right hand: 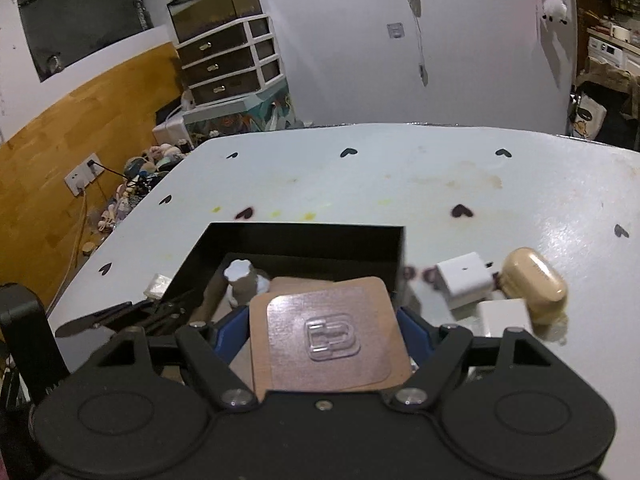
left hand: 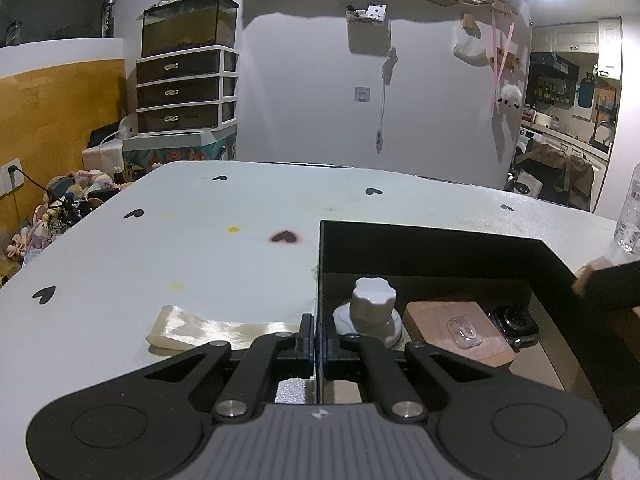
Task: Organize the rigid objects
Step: 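Lift the wooden pad with the right gripper and carry it over the box, then lower the wooden pad into the box beside the first pad and open the right gripper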
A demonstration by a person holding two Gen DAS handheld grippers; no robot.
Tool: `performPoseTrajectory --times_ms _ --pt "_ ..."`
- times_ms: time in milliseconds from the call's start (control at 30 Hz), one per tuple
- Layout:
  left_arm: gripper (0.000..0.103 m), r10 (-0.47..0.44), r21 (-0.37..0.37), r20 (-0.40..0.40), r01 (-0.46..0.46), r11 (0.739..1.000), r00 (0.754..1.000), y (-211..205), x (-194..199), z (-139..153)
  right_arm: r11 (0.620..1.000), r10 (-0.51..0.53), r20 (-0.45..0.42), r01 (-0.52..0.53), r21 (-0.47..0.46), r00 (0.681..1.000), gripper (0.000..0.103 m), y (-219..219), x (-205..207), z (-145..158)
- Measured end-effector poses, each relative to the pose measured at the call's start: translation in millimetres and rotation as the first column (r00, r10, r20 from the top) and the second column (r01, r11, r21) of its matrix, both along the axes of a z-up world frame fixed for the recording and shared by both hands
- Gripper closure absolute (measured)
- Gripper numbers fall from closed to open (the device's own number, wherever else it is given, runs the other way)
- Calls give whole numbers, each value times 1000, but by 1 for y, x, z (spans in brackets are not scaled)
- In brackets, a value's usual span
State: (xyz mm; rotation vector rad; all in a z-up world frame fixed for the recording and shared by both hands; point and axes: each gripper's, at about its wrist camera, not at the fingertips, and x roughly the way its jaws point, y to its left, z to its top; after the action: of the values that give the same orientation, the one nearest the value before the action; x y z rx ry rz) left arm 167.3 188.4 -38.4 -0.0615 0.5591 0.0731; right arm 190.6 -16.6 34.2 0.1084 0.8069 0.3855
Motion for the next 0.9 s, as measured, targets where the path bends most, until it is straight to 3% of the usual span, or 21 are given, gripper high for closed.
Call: performPoseTrajectory --times_ms 200,400,800,900 --pt "100 0 -10 3 0 1000 1000 1 -1 0 997 -74 -73 72 -20 995 23 21 -1 -7" --pt "100 -1 -17 3 1 1000 1000 2 0 1 975 -222 -111 217 -52 969 23 30 -3 -15" --pt "99 -2 -26 3 2 1000 1000 3 0 1 964 -264 -143 254 -81 954 23 33 -4 -19" --pt "99 -3 -25 3 3 1000 1000 3 -1 1 970 -242 -159 234 -67 957 15 32 -3 -19"
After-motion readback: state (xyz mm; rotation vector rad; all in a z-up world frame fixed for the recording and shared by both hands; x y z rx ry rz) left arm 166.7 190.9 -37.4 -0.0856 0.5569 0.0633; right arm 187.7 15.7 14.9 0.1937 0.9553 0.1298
